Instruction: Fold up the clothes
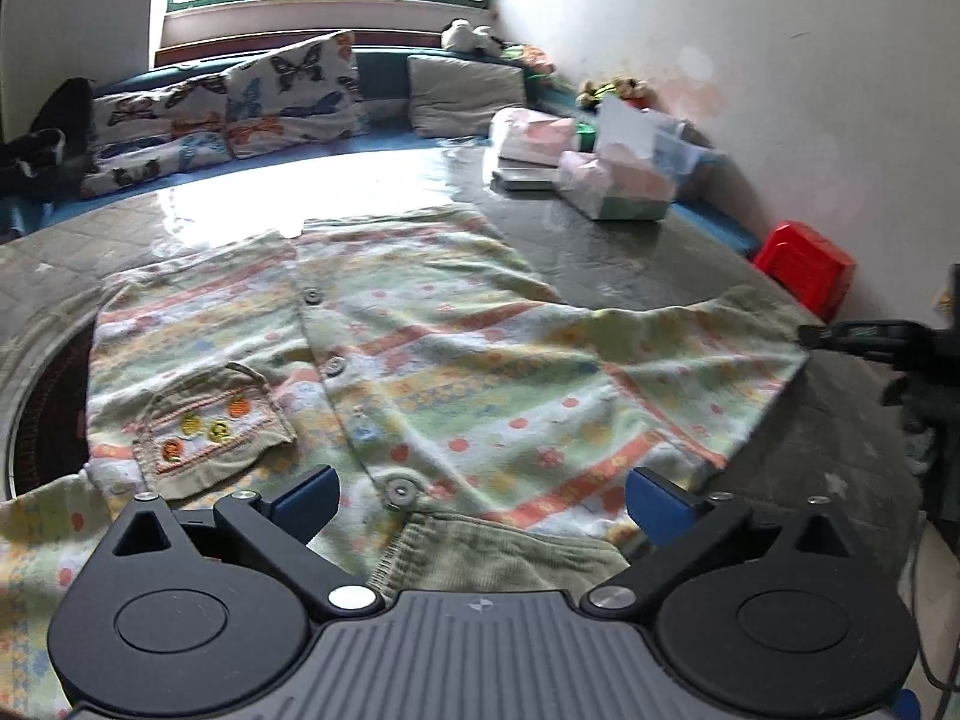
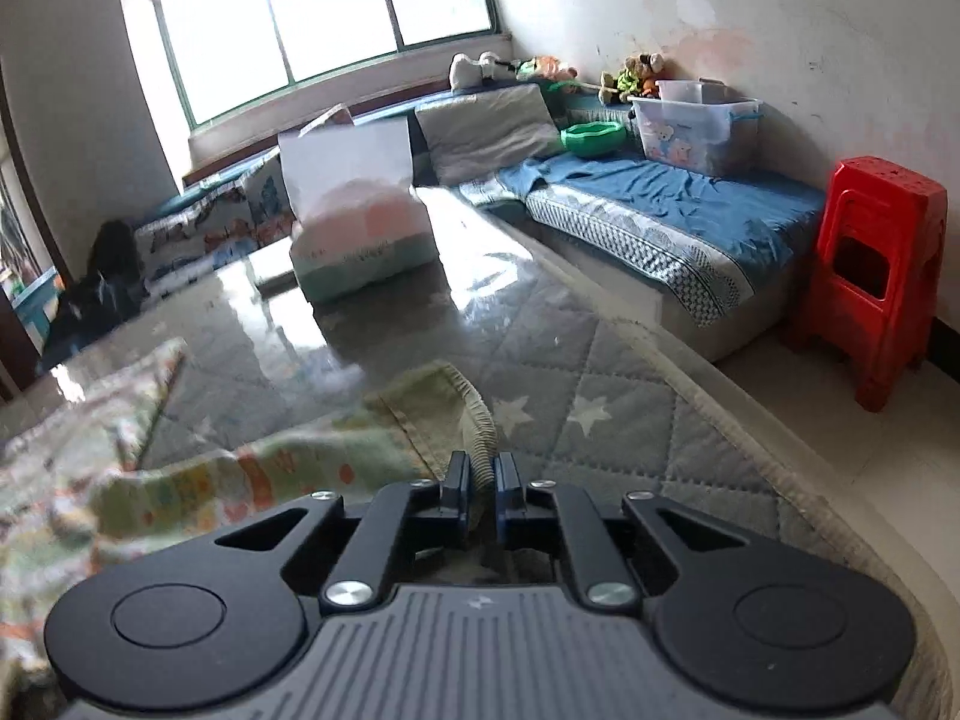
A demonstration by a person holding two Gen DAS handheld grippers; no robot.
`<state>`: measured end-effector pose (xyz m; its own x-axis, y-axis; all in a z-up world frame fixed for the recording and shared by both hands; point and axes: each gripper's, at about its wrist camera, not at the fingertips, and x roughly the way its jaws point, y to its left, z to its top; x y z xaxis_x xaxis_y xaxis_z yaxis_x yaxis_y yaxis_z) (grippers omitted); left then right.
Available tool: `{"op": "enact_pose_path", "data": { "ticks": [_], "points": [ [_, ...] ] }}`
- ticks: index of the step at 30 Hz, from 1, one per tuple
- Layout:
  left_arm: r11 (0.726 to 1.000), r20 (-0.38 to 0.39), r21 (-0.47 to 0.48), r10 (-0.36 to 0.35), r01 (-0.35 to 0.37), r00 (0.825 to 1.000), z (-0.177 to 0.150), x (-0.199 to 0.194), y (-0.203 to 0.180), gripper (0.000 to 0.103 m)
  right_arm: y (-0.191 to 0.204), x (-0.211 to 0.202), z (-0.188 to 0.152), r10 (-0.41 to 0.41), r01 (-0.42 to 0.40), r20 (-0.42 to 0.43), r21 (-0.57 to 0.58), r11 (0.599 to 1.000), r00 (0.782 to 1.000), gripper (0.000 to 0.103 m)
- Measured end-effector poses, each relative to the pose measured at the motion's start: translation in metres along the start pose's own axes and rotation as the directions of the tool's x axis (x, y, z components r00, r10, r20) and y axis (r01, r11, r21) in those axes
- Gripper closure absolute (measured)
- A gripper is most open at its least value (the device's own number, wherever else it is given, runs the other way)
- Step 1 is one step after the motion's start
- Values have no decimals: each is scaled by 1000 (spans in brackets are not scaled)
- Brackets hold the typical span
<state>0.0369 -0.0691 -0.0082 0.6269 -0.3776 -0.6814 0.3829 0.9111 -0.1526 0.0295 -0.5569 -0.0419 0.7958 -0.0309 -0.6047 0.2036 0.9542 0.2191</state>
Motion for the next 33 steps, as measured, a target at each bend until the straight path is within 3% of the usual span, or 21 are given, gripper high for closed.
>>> {"op": "enact_pose_path", "data": {
  "ticks": [6, 12, 20, 24, 33],
  "points": [
    [1000, 4, 16, 11, -11, 1000, 12, 11, -11, 0, 3, -12, 11, 17, -16, 43, -12, 1000, 999, 96],
    [996, -25, 76, 44, -42, 999, 21, 33, -34, 0, 7, -9, 11, 14, -13, 30, -24, 1000, 999, 96],
    [987, -41, 148, 68, -62, 997, 21, 56, -59, 0, 22, -44, 27, 84, -79, 98, -53, 995, 992, 96],
    [979, -46, 188, 86, -76, 995, 17, 64, -65, 0, 44, -66, 39, 146, -132, 138, -104, 986, 980, 97],
    [994, 25, 48, 99, -100, 995, 15, 15, -23, 0, 133, -103, 56, 349, -299, 141, -289, 909, 927, 97]
  ]
}}
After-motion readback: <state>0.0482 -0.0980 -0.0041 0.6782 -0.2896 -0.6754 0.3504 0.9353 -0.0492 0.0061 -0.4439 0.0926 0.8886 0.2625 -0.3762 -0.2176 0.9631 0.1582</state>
